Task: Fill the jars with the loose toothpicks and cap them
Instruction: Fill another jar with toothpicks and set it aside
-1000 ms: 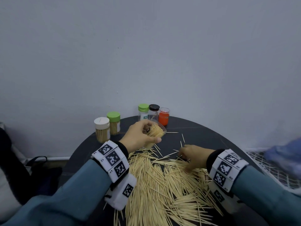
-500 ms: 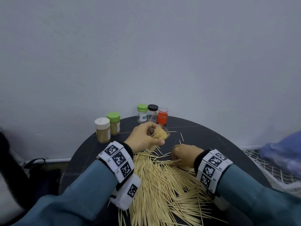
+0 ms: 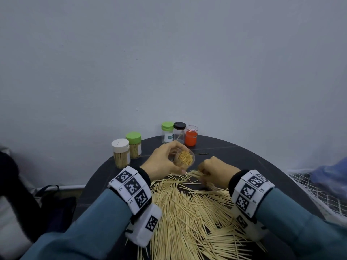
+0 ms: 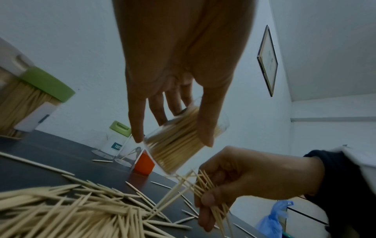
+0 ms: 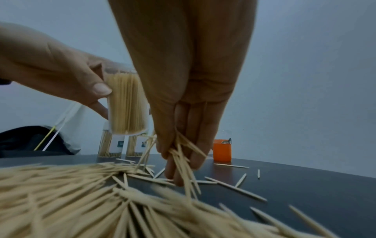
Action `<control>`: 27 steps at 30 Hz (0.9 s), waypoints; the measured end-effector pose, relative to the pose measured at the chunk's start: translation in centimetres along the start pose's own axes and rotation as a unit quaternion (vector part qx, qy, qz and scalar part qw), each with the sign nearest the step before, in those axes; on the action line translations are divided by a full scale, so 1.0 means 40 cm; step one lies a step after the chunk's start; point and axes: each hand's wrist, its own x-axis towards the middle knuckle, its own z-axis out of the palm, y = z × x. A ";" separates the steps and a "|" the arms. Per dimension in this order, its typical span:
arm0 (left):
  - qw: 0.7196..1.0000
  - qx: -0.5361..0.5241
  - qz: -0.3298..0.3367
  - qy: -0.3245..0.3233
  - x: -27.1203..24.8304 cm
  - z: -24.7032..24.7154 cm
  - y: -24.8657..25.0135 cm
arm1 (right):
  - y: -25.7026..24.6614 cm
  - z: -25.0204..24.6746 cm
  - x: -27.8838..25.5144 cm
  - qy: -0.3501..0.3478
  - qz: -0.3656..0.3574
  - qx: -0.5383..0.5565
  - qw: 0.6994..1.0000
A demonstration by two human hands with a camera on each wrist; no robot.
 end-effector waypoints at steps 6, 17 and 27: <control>0.999 -0.001 -0.020 0.038 0.008 -0.006 -0.008 | 0.017 -0.019 0.012 0.022 -0.015 0.126 0.992; 0.999 -0.009 -0.038 0.034 0.006 -0.003 -0.013 | 0.053 -0.051 0.009 0.036 -0.068 0.474 0.877; 0.998 0.019 -0.054 -0.015 0.000 0.013 -0.016 | 0.012 -0.102 0.001 0.131 -0.148 0.549 0.812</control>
